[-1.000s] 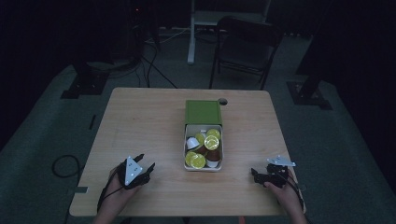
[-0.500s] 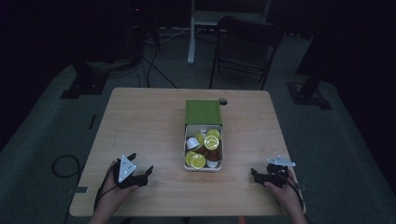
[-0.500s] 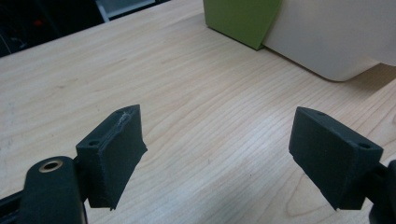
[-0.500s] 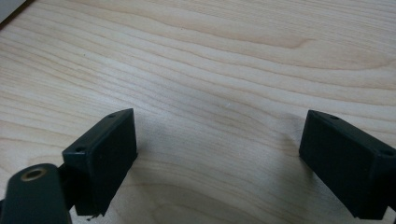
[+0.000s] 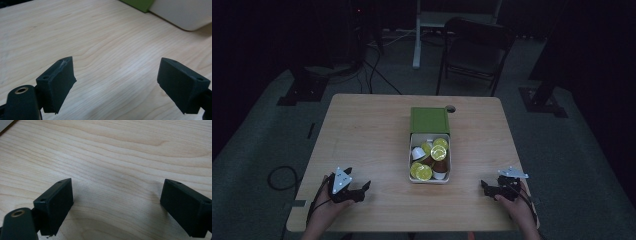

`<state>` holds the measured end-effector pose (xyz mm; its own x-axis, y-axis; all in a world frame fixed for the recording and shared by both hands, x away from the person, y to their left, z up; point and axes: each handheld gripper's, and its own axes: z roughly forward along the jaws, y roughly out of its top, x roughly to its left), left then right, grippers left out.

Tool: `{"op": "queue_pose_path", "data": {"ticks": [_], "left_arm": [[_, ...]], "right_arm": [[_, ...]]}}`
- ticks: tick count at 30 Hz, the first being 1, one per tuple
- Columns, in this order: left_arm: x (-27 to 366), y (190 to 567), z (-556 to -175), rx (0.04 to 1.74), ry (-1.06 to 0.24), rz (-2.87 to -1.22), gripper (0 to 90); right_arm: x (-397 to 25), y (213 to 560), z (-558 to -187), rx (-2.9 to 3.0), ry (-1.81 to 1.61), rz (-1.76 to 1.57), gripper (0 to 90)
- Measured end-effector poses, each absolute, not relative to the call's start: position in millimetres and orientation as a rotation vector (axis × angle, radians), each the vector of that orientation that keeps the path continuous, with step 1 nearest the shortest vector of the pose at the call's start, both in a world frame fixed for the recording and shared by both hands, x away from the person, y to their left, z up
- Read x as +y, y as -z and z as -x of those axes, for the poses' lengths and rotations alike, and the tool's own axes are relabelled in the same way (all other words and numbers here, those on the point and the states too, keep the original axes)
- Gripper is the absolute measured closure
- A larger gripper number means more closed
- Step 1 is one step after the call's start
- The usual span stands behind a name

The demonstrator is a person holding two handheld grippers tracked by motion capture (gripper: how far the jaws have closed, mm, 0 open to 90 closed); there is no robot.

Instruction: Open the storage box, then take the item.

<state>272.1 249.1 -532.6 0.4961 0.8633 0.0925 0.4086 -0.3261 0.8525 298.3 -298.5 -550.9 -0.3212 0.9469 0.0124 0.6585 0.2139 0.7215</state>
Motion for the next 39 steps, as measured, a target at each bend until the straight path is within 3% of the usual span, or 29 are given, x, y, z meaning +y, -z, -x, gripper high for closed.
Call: {"op": "queue_pose_path", "data": {"ticks": [14, 32, 39], "left_arm": [[261, 538, -275, 1.171, -0.685, -1.931, 15.2], [256, 544, -282, 1.244, -0.651, -2.055, 15.2], [258, 545, -284, 1.326, -0.566, -2.037, 15.2]], "right_arm": [[-299, 551, -298, 2.06, -0.889, -1.485, 10.7], [-296, 551, -296, 2.063, -0.889, -1.477, 10.7], [-293, 548, -295, 2.062, -0.906, -1.494, 10.7]]}}
